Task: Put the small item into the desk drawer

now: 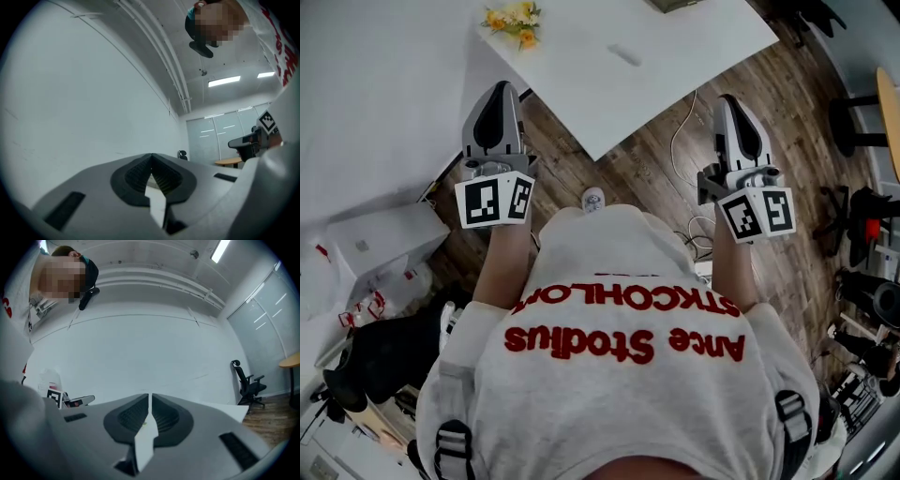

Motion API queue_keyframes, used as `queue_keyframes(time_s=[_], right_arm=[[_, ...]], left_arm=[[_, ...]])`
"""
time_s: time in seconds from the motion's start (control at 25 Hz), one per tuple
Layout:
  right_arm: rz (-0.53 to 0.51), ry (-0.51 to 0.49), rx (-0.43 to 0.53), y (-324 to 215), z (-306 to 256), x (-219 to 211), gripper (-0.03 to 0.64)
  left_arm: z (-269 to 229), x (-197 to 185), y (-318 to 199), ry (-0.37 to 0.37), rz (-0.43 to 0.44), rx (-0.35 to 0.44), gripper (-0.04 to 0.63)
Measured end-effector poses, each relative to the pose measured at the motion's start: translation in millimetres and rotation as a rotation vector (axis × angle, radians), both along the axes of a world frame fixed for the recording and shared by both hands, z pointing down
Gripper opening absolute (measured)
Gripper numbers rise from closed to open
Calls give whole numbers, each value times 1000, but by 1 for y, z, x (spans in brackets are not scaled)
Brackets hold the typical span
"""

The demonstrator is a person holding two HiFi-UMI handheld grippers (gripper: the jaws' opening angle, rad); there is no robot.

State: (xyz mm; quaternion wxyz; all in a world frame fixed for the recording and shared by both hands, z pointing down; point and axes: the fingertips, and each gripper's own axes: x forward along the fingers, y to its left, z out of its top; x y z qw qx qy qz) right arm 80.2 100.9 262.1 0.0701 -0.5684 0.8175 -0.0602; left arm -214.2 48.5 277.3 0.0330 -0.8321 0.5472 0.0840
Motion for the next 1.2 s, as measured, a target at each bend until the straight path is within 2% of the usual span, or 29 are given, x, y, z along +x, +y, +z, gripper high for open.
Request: queue_keyframes(time_s=[0.44,0.72,1.2], right_arm=[[11,-10,-50,-8,12,0,21],[-58,-16,-23,-55,10,-1,22],[-175,-10,-46,-138,14,-4,23]], left_arm=[[12,-4,-7,1,-6,-46,8],[16,-6,-33,1,-71,-37,8],[19,-8,-81,7,-184,-52,8]])
